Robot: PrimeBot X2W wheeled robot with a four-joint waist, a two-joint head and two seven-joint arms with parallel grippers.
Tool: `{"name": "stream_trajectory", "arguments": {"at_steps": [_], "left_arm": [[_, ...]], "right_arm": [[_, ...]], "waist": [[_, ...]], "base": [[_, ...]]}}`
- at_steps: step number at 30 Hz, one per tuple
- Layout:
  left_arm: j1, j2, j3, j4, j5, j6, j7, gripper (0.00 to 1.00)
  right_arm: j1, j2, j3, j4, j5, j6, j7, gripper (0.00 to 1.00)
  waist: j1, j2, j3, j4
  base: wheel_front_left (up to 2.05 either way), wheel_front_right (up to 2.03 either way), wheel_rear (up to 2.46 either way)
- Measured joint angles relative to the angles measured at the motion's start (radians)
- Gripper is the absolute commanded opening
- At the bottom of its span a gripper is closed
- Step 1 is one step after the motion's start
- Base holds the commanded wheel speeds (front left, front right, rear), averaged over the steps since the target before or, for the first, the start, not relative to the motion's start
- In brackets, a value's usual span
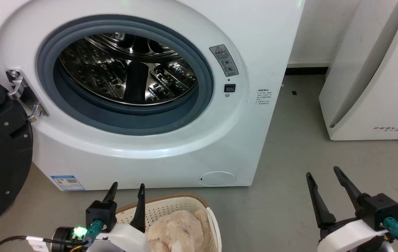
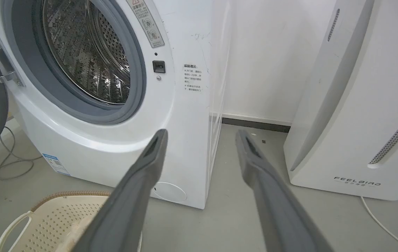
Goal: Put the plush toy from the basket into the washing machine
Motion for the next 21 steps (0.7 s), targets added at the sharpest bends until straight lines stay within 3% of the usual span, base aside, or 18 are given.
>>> {"name": "stream_trajectory", "arguments": {"at_steps": [21], "left_arm": [[-0.113,0.000,-0.075,0.233,-0.041,-0.016,0.010,1.00]], "right_arm": [[-0.025,0.000,-0.011,-0.019,0.002,0.000,-0.043,1.00]], "waist": [[0.0000,0.0000,0.105,-0.034]], "base": [[0.00,0.00,0.00]]}}
